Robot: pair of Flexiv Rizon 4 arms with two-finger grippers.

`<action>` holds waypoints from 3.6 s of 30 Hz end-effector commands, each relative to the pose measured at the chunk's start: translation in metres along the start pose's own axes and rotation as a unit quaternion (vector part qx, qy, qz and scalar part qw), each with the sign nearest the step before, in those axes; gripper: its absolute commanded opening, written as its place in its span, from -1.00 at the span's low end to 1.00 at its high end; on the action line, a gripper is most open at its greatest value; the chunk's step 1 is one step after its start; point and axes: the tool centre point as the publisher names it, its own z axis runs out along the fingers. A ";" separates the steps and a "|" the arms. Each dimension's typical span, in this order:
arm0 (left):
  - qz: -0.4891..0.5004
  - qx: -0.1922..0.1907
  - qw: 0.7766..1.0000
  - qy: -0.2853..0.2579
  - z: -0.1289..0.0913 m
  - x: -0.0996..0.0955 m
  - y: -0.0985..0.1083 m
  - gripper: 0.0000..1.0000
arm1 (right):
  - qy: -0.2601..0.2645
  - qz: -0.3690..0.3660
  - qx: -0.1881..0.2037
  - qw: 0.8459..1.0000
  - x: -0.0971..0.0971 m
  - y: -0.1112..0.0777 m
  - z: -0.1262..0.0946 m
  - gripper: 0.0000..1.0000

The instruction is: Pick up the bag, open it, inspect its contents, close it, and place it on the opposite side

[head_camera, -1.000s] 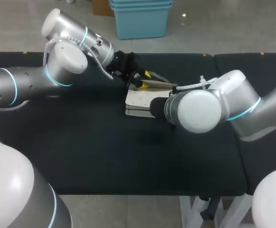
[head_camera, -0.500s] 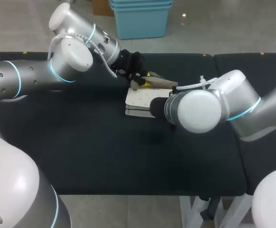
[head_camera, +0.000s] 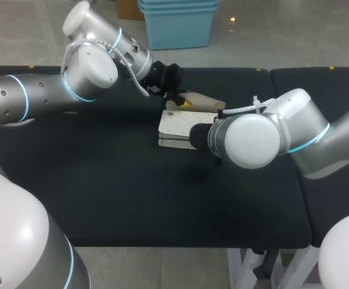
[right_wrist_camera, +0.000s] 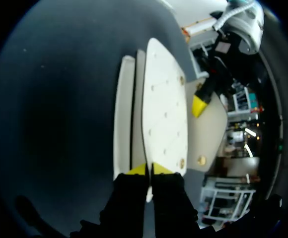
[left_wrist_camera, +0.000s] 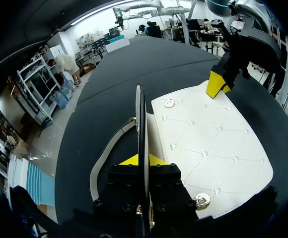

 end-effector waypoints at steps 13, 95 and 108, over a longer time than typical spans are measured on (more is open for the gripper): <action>-0.039 0.004 0.999 0.000 -0.006 -0.008 -0.004 -1.00 | 0.025 0.015 -0.030 0.999 -0.012 -0.001 -0.056 1.00; -0.024 0.021 0.999 -0.018 -0.093 0.010 -0.092 -1.00 | 0.101 -0.051 0.014 0.994 -0.094 0.033 -0.023 -1.00; -0.042 0.038 0.997 -0.055 -0.093 0.012 -0.086 -1.00 | 0.094 -0.037 0.023 0.995 -0.063 0.034 -0.032 -1.00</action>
